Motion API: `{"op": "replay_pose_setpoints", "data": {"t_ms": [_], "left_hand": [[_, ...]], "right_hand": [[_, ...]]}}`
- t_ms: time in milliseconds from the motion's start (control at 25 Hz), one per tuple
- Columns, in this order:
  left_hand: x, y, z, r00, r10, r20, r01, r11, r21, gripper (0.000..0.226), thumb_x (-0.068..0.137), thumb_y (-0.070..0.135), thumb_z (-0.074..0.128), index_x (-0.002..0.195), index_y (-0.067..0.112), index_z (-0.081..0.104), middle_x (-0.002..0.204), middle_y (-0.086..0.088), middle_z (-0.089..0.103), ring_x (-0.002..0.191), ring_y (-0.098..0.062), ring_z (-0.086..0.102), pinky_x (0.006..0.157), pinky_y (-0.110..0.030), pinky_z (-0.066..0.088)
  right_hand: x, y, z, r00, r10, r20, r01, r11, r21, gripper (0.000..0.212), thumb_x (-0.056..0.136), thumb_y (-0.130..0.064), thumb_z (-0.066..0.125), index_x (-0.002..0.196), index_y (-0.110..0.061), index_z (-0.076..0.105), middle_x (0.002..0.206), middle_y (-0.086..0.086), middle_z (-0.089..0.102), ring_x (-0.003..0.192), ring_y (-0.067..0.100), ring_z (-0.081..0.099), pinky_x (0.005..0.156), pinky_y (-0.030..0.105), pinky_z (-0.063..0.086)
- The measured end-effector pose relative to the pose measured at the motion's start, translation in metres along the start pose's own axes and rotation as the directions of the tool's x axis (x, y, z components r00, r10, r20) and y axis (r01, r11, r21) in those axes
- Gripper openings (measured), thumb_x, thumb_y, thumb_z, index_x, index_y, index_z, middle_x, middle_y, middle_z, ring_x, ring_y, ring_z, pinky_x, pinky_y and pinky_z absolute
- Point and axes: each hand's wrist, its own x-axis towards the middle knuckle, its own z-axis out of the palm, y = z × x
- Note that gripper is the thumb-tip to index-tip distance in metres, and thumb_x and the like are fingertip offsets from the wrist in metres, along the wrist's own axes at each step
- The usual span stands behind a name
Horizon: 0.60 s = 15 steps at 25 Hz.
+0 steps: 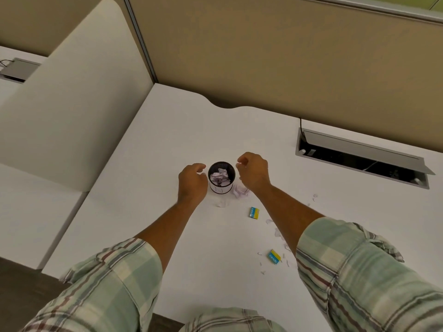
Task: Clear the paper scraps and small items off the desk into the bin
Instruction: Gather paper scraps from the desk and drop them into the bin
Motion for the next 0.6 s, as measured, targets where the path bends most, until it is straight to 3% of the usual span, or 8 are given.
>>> {"op": "replay_pose_setpoints", "data": {"t_ms": [200, 440, 600], "left_hand": [[-0.014, -0.026, 0.008, 0.991, -0.13, 0.019, 0.129, 0.991, 0.035, 0.038, 0.087, -0.006, 0.05, 0.118, 0.006, 0.069, 0.119, -0.014, 0.069, 0.11, -0.024, 0.066, 0.088, -0.022, 0.046], [-0.044, -0.042, 0.043, 0.976, -0.136, 0.169, 0.113, 0.984, 0.135, 0.034, 0.084, 0.023, 0.076, 0.114, 0.009, 0.069, 0.112, -0.009, 0.066, 0.101, -0.021, 0.065, 0.082, -0.022, 0.046], [-0.051, -0.038, 0.062, 0.974, -0.121, 0.191, 0.092, 0.984, 0.154, 0.038, 0.079, 0.033, 0.083, 0.107, 0.011, 0.07, 0.104, -0.003, 0.061, 0.092, -0.018, 0.061, 0.079, -0.023, 0.046]], "right_hand": [[-0.003, 0.044, -0.001, 0.995, 0.096, 0.04, -0.09, 0.987, -0.137, 0.019, 0.092, -0.01, 0.064, 0.11, -0.009, 0.07, 0.116, 0.009, 0.071, 0.106, 0.025, 0.066, 0.087, 0.028, 0.051], [-0.012, 0.075, 0.028, 0.961, 0.16, 0.224, -0.086, 0.948, -0.308, 0.055, 0.09, -0.045, 0.07, 0.134, -0.015, 0.057, 0.13, 0.014, 0.053, 0.119, 0.032, 0.058, 0.097, 0.042, 0.051], [-0.013, 0.078, 0.042, 0.968, 0.097, 0.23, -0.008, 0.934, -0.357, 0.043, 0.093, -0.038, 0.068, 0.129, -0.014, 0.061, 0.124, 0.016, 0.053, 0.109, 0.035, 0.061, 0.09, 0.037, 0.049]]}}
